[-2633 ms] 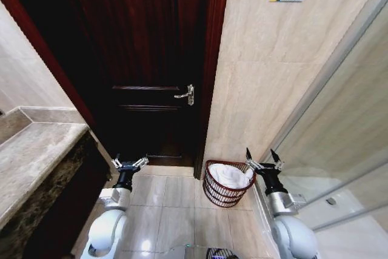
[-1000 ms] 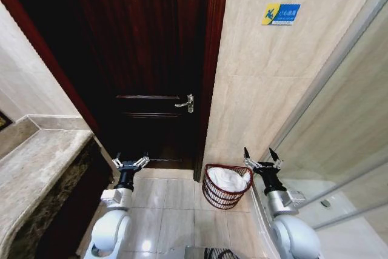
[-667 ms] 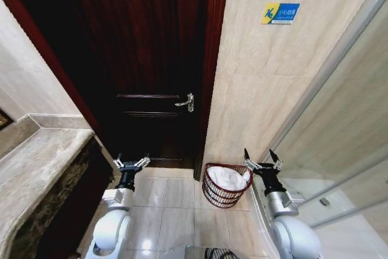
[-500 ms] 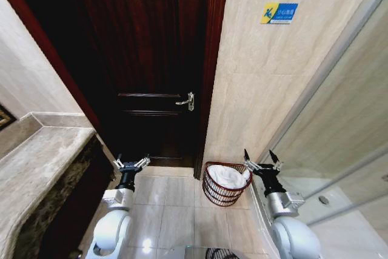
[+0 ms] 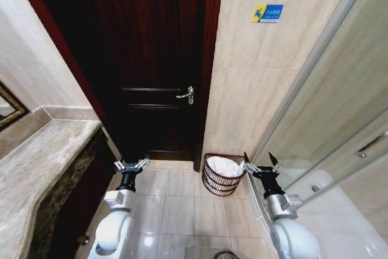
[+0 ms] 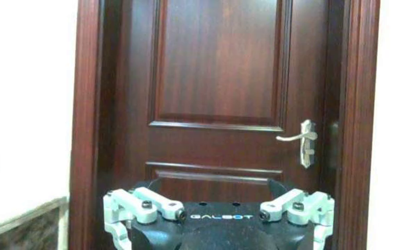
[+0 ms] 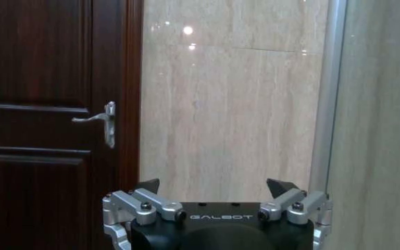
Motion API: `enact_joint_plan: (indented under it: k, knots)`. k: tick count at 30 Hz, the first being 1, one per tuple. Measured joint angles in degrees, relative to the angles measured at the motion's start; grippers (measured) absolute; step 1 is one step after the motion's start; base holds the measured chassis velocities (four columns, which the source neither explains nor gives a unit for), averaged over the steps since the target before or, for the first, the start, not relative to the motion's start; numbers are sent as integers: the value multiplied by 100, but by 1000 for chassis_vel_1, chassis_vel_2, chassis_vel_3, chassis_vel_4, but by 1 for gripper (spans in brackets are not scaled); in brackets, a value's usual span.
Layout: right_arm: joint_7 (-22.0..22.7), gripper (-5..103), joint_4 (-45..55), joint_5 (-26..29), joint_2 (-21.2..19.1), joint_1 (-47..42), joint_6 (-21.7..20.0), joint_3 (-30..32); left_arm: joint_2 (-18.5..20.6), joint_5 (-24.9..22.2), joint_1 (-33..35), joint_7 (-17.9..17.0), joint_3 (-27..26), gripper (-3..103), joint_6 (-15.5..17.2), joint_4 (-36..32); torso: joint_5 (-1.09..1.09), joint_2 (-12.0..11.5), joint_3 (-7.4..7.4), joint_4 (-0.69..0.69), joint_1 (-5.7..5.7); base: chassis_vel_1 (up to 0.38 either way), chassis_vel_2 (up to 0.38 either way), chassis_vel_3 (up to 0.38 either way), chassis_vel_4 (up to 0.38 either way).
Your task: Discard the used towel into the hamper.
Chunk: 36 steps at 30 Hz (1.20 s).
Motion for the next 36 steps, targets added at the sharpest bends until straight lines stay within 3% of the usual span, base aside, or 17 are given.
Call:
enact_joint_plan:
  k: [13, 19, 36]
  knots:
    - [13, 100, -157, 0, -27, 77, 17, -8, -14, -30, -71, -8, 67, 100, -53, 211, 0, -6, -5, -1, -6, 146, -145, -151, 150]
    - [23, 100, -250, -1, -26, 104, 52, -11, -31, 50, -164, -46, 107, 100, -264, 408, 0, -10, -5, -2, -5, 114, -122, -113, 118]
    - [31, 100, -224, -62, -6, 165, 36, -130, -1, -57, -125, -47, 75, 100, -252, 396, 0, -13, -8, -2, -7, 116, -94, -92, 116]
